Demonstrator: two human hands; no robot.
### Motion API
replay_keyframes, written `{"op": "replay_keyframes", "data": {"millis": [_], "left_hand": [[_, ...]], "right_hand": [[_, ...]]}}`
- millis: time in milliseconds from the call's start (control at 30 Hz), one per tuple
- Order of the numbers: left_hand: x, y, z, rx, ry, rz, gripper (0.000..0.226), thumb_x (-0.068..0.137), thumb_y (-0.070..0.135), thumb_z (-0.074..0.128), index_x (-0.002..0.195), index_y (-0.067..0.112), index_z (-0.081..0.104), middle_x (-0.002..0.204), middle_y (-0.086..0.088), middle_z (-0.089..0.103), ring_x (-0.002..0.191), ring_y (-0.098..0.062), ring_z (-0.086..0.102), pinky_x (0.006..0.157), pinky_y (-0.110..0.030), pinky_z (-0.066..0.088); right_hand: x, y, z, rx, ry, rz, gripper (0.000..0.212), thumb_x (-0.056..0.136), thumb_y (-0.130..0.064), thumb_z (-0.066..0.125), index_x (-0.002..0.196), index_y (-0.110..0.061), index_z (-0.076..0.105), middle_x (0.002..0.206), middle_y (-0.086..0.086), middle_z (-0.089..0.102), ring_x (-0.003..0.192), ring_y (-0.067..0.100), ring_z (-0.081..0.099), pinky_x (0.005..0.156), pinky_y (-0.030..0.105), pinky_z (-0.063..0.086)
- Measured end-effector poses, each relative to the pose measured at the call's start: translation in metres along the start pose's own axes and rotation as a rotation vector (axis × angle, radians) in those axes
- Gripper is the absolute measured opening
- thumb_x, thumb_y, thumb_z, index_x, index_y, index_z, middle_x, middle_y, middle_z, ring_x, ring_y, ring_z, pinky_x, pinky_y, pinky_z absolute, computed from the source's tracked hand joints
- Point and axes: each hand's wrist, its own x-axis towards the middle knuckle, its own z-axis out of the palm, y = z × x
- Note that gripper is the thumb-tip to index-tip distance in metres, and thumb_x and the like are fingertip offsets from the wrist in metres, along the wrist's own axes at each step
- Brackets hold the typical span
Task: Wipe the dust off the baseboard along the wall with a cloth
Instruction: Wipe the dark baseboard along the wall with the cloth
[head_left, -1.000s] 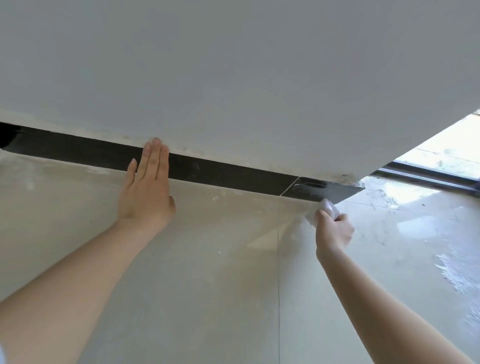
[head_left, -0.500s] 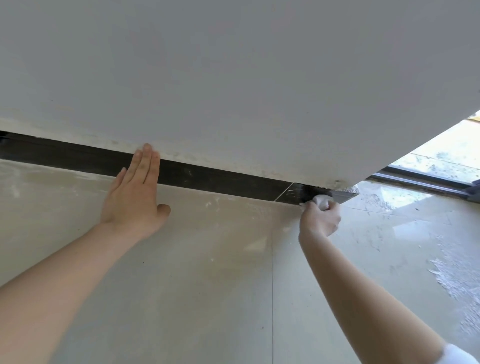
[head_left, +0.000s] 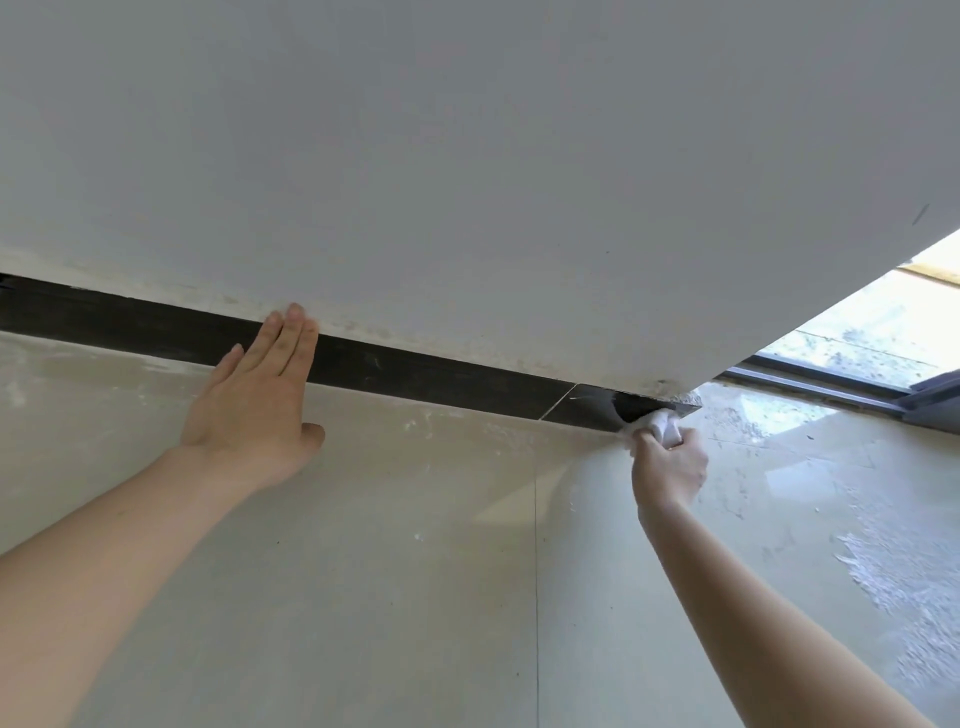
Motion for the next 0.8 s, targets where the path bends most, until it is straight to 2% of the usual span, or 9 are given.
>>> {"op": "replay_keyframes", "data": {"millis": [100,200,333,400,500,533,600,700,800], "left_hand": [[-0.001,-0.001,-0.001,-0.001,-0.005,0.007,0.093,0.091,0.037,0.047,0.148,0.018,-0.023,0.150,0.006,-0.035,0.143,-0.008,-0.023,0.120,-0.032,-0.001],[-0.001,-0.001,0.000,0.000,0.002,0.015,0.089,0.093,0.038,0.044,0.149,0.018,-0.023,0.150,0.006,-0.034,0.143,-0.009,-0.022,0.120,-0.032,0.000],[0.000,-0.003,0.000,0.004,0.010,0.021,0.082,0.096,0.040,0.038,0.149,0.018,-0.022,0.150,0.007,-0.034,0.143,-0.008,-0.022,0.120,-0.033,-0.001],[0.001,-0.005,0.000,0.014,0.020,0.033,0.078,0.098,0.040,0.033,0.148,0.019,-0.022,0.150,0.007,-0.034,0.143,-0.008,-0.022,0.119,-0.033,-0.001],[0.000,-0.008,0.001,0.000,0.036,0.044,0.072,0.099,0.041,0.026,0.148,0.021,-0.022,0.149,0.009,-0.034,0.143,-0.008,-0.022,0.119,-0.033,-0.002],[0.000,-0.008,0.002,-0.012,0.044,0.048,0.070,0.100,0.042,0.024,0.148,0.021,-0.022,0.149,0.010,-0.033,0.143,-0.008,-0.022,0.120,-0.033,-0.002],[0.000,-0.009,0.004,-0.036,0.062,0.055,0.068,0.099,0.044,0.021,0.147,0.022,-0.021,0.150,0.010,-0.030,0.143,-0.007,-0.021,0.120,-0.033,-0.001],[0.000,-0.011,0.006,-0.058,0.079,0.062,0.066,0.099,0.046,0.018,0.145,0.023,-0.022,0.152,0.009,-0.029,0.142,-0.007,-0.022,0.120,-0.033,-0.001],[0.000,-0.012,0.007,-0.074,0.092,0.072,0.066,0.098,0.047,0.017,0.145,0.023,-0.022,0.152,0.009,-0.029,0.142,-0.006,-0.022,0.119,-0.033,-0.001]], "right_hand": [[-0.017,-0.011,0.022,-0.023,-0.067,-0.044,0.021,0.081,-0.015,0.066,0.094,-0.009,0.050,0.084,0.008,0.054,0.084,0.026,0.050,0.069,0.030,0.033],[-0.058,-0.014,0.050,0.001,-0.173,-0.169,0.020,0.082,-0.015,0.066,0.096,-0.012,0.052,0.089,0.004,0.056,0.085,0.025,0.051,0.069,0.026,0.033],[-0.091,-0.016,0.067,-0.033,-0.455,-0.444,0.016,0.080,-0.009,0.062,0.084,-0.017,0.049,0.079,-0.002,0.054,0.072,0.017,0.047,0.060,0.025,0.035],[-0.092,-0.016,0.062,-0.096,-0.563,-0.567,0.016,0.081,-0.011,0.061,0.085,-0.020,0.048,0.075,-0.005,0.053,0.065,0.015,0.045,0.056,0.025,0.035],[-0.081,-0.004,0.048,-0.178,-0.553,-0.654,0.017,0.080,-0.015,0.063,0.083,-0.021,0.047,0.070,-0.008,0.051,0.061,0.009,0.045,0.053,0.022,0.035],[-0.075,0.001,0.042,-0.160,-0.497,-0.608,0.019,0.081,-0.014,0.063,0.080,-0.022,0.046,0.067,-0.009,0.049,0.060,0.008,0.045,0.051,0.018,0.034],[-0.060,0.010,0.030,-0.066,-0.317,-0.387,0.022,0.084,-0.015,0.062,0.076,-0.022,0.044,0.064,-0.008,0.046,0.061,0.014,0.046,0.051,0.016,0.033],[-0.023,0.021,0.014,0.023,-0.011,0.018,0.012,0.083,-0.017,0.062,0.081,-0.012,0.051,0.067,0.000,0.049,0.073,0.026,0.049,0.064,0.028,0.036],[0.004,0.021,0.008,0.203,0.077,0.342,0.016,0.069,-0.011,0.064,0.079,-0.012,0.053,0.079,0.009,0.060,0.071,0.025,0.052,0.063,0.031,0.041]]}}
